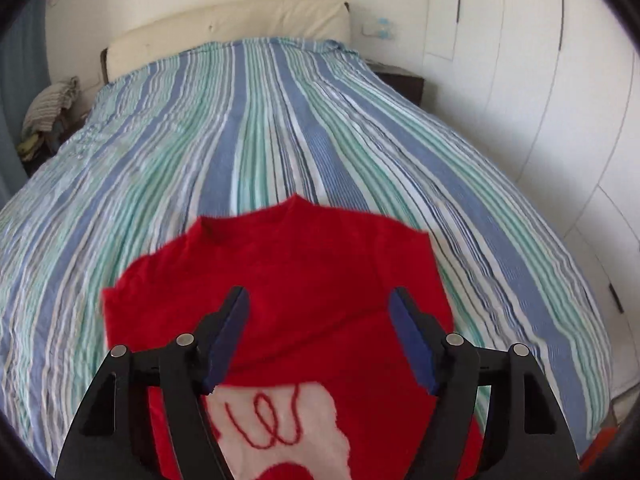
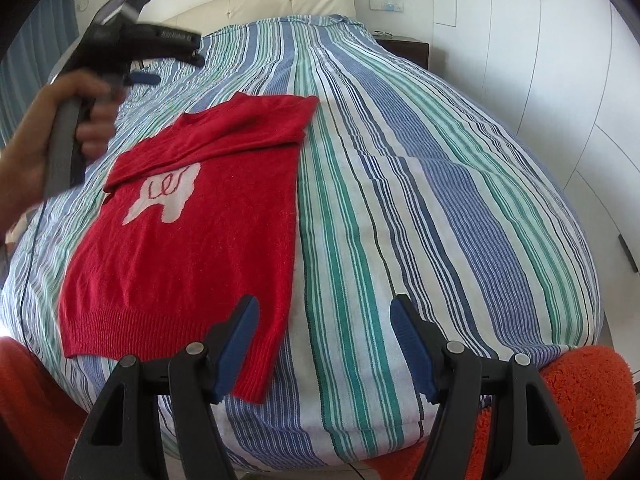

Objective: Fold small clothes

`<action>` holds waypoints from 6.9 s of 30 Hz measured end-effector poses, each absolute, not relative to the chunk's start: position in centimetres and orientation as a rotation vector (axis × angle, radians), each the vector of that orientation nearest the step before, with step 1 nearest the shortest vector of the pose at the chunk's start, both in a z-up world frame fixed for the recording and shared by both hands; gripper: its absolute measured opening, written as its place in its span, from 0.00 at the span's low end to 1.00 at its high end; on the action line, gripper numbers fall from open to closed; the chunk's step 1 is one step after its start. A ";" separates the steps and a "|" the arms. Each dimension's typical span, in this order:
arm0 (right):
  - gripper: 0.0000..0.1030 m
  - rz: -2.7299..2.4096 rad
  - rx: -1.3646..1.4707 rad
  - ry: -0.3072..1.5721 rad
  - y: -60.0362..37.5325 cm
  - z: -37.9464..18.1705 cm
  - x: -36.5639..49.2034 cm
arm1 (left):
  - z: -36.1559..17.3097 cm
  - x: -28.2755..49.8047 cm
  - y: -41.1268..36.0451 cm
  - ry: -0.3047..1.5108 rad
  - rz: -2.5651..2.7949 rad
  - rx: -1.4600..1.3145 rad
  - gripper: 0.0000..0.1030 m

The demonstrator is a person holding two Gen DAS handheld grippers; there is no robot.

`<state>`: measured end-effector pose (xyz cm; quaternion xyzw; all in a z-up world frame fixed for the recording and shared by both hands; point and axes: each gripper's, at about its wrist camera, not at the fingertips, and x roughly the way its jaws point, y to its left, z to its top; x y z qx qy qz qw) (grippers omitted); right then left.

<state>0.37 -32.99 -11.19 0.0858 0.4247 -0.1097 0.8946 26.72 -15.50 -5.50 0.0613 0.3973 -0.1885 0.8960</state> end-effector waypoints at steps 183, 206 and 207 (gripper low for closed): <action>0.04 0.182 0.655 0.881 -37.9 -7.2 28.5 | -7.5 33.0 3.3 1.045 -0.262 -0.204 0.07; 0.04 0.222 0.558 0.872 -37.9 -5.9 22.8 | -15.6 22.0 -1.2 1.241 -0.448 -0.652 0.01; 0.04 0.223 0.566 0.882 -38.4 -5.9 22.3 | -14.1 21.9 -0.4 1.216 -0.466 -0.663 0.01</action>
